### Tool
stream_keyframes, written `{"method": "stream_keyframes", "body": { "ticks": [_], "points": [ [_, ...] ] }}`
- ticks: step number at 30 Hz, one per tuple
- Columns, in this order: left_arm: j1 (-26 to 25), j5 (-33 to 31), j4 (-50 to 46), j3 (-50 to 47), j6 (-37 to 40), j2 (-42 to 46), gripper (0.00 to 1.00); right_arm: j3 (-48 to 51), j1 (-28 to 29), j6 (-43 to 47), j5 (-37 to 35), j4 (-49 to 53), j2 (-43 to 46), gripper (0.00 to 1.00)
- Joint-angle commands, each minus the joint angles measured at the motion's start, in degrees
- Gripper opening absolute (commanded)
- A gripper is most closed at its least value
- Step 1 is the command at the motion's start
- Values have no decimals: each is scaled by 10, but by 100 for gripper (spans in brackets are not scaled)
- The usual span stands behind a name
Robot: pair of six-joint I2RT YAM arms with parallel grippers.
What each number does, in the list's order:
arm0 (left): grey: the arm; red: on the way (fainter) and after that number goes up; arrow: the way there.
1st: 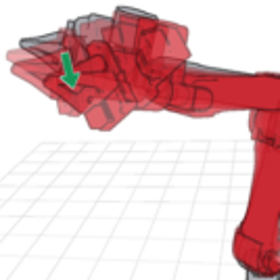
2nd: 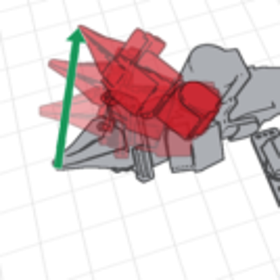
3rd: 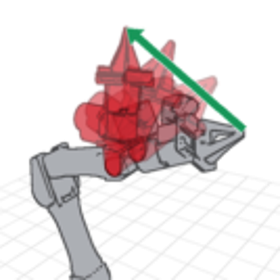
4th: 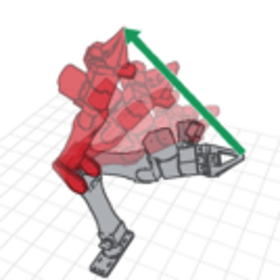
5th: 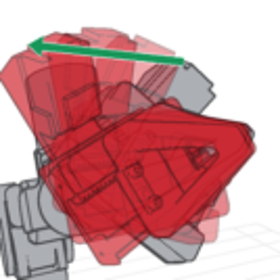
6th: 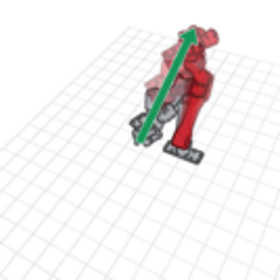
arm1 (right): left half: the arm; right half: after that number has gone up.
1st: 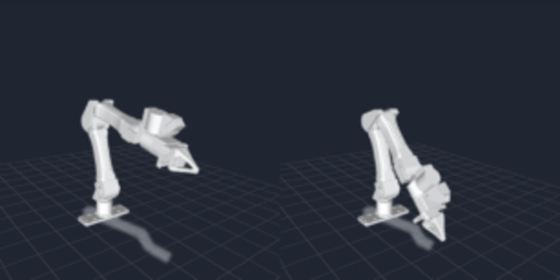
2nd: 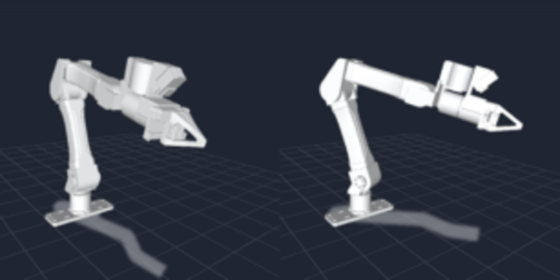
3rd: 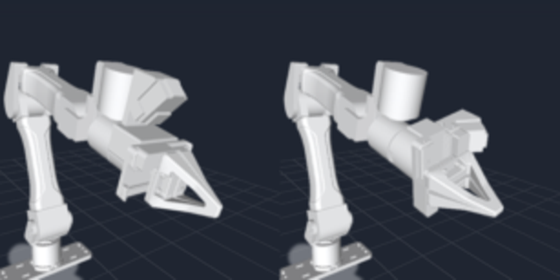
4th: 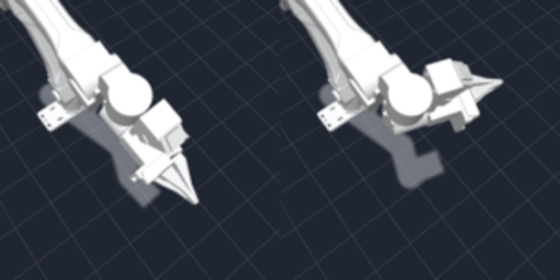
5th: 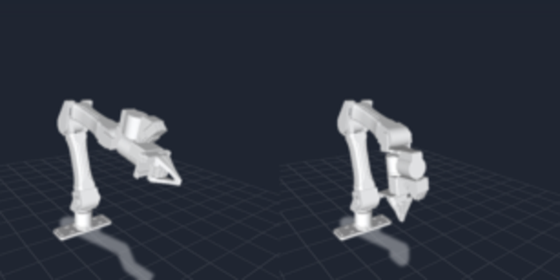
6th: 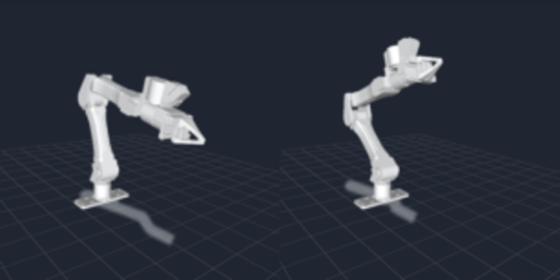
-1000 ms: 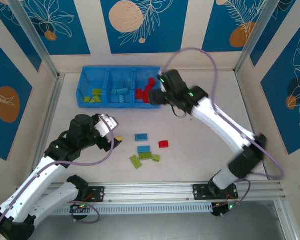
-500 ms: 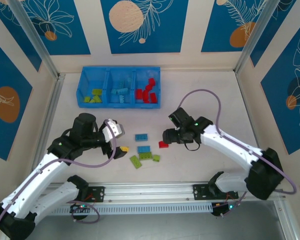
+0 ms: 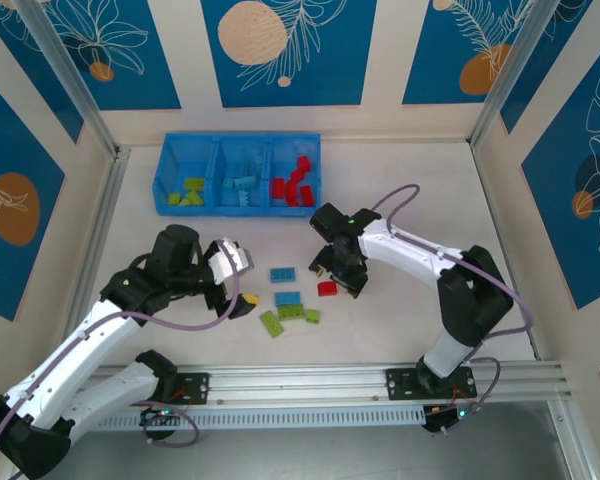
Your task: Sort the legos into containers by color
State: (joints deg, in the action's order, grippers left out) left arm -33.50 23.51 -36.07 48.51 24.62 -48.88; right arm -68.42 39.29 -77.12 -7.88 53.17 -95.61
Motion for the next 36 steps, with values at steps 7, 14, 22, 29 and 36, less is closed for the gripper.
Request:
{"method": "stream_keyframes", "body": {
  "ticks": [7,14,22,29,36],
  "points": [
    [-12,-20,-11,18,8,4,100,-16,-23,-91,94,-44,-75,86],
    [-13,-22,-12,18,8,3,100,-1,-32,-117,80,-57,-95,82],
    [-15,-25,-11,17,8,3,100,28,-37,-116,59,-65,-94,63],
    [-14,-29,-10,16,8,3,100,53,-37,-124,51,-58,-86,42],
    [-16,-30,-10,16,8,3,100,54,-30,-92,-25,-38,-5,31]
  ]
}}
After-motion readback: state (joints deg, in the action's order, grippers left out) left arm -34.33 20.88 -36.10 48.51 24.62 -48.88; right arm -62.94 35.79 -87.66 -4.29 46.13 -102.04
